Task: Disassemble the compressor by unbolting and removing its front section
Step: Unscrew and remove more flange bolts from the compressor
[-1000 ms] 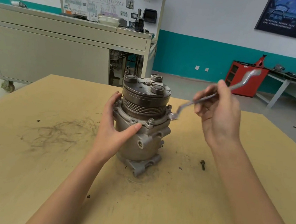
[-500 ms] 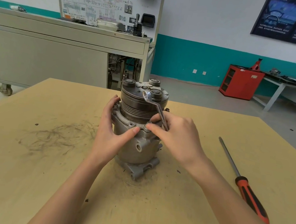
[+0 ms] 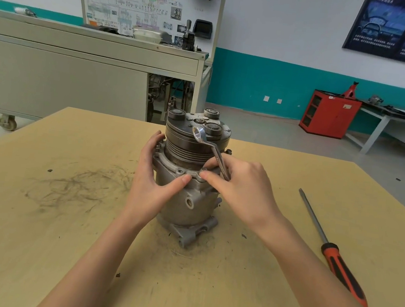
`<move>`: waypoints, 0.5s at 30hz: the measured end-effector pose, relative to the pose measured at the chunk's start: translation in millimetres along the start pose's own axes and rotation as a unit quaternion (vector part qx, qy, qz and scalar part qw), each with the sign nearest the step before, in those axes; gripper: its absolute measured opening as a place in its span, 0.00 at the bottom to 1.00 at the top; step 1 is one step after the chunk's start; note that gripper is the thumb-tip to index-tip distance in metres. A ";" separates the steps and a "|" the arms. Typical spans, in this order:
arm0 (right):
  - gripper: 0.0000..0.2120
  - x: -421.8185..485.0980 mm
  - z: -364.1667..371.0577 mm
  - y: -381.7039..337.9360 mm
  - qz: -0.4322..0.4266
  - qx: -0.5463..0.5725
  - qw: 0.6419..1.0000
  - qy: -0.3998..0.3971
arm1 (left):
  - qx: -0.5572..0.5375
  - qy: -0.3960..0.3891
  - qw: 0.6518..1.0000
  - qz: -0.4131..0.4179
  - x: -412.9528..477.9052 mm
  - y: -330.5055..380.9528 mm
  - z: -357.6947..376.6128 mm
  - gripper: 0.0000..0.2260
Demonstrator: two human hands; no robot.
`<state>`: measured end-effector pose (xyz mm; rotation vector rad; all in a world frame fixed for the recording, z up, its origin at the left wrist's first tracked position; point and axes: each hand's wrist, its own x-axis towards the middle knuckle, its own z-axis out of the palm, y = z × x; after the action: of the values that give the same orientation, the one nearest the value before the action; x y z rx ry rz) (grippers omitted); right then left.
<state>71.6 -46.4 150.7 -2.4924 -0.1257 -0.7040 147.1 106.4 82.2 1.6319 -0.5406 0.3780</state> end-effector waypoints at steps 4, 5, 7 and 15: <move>0.06 0.7 -1.0 -0.1 -0.002 0.011 1.000 0.003 | 0.001 -0.003 1.000 0.000 0.0 -0.3 -0.4 0.42; 0.06 0.9 -2.0 -0.2 -0.003 0.013 1.000 0.007 | 0.001 -0.004 1.000 0.000 -0.1 -0.2 -0.5 0.42; 0.06 1.6 -4.1 -1.1 -0.006 0.017 1.000 0.014 | 0.001 -0.006 1.000 -0.002 -0.1 -0.3 -0.6 0.42; 0.05 1.0 -11.5 -4.2 -0.014 0.018 0.999 0.035 | 0.001 -0.004 1.000 -0.003 -0.2 -0.3 -0.7 0.42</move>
<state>66.2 -48.9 161.4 -2.4325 -0.1478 -0.7917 147.1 107.0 81.9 1.6381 -0.5416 0.3673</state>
